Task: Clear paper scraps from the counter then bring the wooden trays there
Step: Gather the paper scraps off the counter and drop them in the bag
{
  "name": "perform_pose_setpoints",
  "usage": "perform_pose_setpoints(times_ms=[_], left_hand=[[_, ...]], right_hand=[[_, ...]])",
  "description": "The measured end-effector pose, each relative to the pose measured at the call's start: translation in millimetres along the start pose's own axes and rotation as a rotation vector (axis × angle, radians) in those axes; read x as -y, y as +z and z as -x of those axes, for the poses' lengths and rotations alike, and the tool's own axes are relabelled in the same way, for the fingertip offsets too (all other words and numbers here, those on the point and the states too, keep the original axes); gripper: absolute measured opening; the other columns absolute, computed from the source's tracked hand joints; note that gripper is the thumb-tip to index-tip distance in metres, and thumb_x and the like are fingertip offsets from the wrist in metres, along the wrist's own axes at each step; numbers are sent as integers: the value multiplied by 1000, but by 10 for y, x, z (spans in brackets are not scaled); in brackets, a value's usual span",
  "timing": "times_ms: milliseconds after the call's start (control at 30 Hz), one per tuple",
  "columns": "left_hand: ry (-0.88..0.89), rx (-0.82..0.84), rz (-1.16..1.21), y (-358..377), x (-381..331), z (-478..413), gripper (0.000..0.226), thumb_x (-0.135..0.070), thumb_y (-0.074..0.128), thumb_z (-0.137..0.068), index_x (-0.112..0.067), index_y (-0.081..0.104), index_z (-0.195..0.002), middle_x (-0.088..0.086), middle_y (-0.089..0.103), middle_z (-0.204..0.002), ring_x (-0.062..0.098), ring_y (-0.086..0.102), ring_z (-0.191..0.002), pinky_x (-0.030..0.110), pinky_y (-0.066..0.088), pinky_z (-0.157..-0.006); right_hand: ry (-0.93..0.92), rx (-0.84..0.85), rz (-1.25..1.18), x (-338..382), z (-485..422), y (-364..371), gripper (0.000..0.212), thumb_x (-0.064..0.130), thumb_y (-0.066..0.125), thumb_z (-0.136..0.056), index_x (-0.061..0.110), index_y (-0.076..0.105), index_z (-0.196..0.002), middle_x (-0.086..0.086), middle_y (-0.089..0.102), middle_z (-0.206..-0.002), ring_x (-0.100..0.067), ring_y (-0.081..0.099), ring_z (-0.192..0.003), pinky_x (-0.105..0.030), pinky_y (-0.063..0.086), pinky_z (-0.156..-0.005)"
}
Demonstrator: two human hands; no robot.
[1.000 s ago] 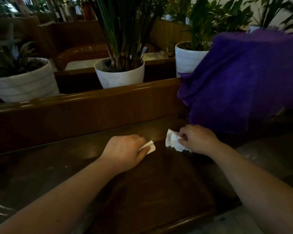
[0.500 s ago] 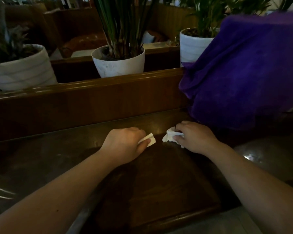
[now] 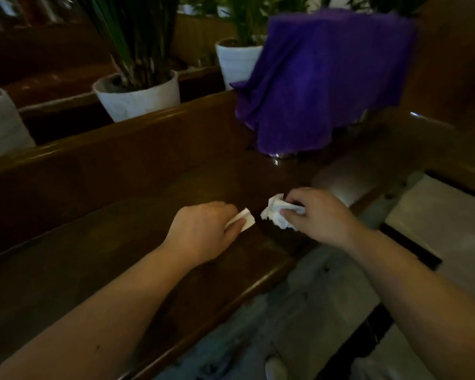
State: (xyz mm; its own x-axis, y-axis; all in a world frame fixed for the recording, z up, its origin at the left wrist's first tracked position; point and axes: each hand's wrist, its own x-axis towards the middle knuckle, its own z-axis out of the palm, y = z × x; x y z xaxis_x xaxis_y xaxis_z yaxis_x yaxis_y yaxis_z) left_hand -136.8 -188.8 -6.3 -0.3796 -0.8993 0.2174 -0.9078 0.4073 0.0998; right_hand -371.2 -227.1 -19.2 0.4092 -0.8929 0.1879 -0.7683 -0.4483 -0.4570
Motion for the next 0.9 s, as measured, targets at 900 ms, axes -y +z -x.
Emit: perform_pose_setpoints(times_ms=[900], left_hand=[[453, 573, 346, 3194, -3283, 191, 34, -42, 48, -94, -13, 66, -97, 14, 72, -96, 33, 65, -90, 32, 38, -67]], right_hand=[[1306, -100, -384, -2302, 4776, 1248, 7, 30, 62, -90, 24, 60, -88, -1, 63, -77, -17, 60, -69, -28, 41, -57]])
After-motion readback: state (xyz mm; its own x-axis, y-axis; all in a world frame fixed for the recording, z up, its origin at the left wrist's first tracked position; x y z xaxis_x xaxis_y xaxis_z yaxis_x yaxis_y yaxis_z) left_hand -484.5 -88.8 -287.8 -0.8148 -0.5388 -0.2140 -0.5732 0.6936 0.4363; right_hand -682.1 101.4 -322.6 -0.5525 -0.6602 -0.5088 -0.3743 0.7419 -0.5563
